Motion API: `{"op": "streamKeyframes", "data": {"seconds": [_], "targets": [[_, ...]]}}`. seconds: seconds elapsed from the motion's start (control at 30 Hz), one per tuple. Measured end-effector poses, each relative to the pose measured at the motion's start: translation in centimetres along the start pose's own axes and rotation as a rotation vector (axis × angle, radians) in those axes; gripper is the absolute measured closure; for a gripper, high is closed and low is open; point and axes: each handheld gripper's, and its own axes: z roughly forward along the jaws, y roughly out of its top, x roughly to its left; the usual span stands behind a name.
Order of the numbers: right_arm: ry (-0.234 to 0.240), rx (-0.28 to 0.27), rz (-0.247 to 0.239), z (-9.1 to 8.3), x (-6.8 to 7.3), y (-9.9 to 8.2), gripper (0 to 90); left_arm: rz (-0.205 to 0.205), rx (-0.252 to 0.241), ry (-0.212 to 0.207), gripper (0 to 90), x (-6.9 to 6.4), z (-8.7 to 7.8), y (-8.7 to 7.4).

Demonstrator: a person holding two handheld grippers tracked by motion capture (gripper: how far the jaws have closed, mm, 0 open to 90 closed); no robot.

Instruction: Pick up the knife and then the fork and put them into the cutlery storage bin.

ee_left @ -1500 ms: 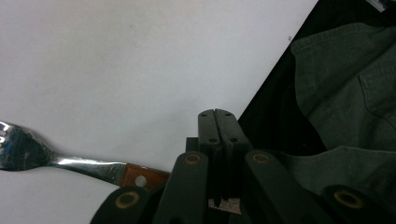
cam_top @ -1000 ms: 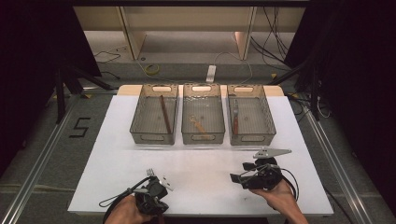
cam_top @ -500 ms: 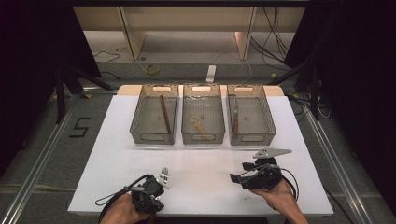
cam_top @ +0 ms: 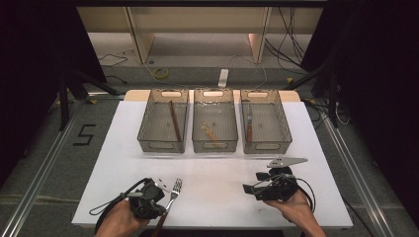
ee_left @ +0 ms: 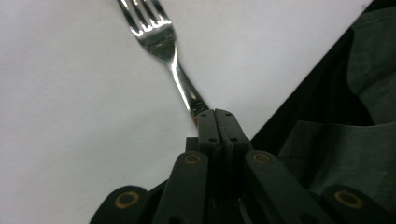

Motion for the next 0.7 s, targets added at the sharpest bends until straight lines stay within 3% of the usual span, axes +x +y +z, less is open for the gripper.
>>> {"op": "streamKeyframes", "data": {"seconds": [0.07, 0.27, 0.43, 0.57, 0.7], "targets": [[0.002, -0.003, -0.001, 0.0, 0.0, 0.0, 28.7, -0.013, 0.01, 0.009, 86.2, -0.2, 0.1, -0.1], [0.001, -0.003, 0.0, 0.0, -0.1, 0.0, 28.7, -0.094, 0.079, 0.052, 55.8, -0.3, 0.7, -0.5], [0.002, -0.003, -0.001, 0.0, 0.0, 0.0, 28.7, -0.097, 0.096, 0.064, 43.8, -1.1, 1.0, -0.4], [0.004, -0.004, -0.001, 0.0, 0.0, 0.0, 28.7, -0.072, 0.152, 0.067, 44.1, -1.5, 1.9, -0.3], [0.004, -0.004, -0.002, 0.0, 0.0, 0.1, 28.8, -0.058, 0.168, 0.08, 51.5, -1.6, 2.2, -0.5]]}}
